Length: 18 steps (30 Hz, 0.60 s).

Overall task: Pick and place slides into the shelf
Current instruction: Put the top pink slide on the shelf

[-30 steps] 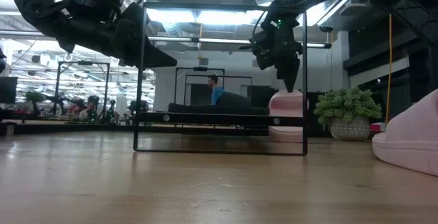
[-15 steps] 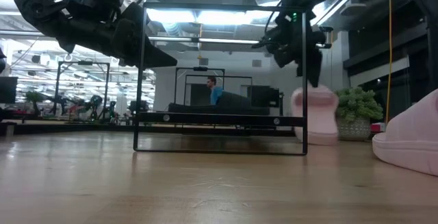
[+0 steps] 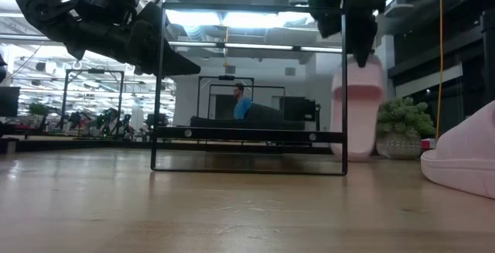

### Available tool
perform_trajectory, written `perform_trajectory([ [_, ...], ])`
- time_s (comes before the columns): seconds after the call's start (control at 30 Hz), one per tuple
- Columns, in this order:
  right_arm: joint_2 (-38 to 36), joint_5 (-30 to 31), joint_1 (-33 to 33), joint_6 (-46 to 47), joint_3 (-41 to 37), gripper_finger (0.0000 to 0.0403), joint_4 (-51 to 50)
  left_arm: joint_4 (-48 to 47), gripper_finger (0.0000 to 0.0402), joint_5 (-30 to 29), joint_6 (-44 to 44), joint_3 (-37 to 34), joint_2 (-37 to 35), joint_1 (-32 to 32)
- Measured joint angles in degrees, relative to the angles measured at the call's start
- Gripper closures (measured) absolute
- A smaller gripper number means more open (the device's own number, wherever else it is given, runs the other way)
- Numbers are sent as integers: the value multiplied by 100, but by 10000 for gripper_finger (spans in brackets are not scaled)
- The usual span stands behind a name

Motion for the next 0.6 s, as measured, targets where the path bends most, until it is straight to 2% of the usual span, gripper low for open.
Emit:
perform_trajectory([
  [0.2,-384,-3,110,623,221,401,8,-7,401,0,2,0,1,0],
  [0.4,-661,-437,127,975,284,401,9,-18,401,0,4,0,2,1],
  [0.6,-863,-557,125,1169,284,402,22,-29,401,0,7,0,1,1],
])
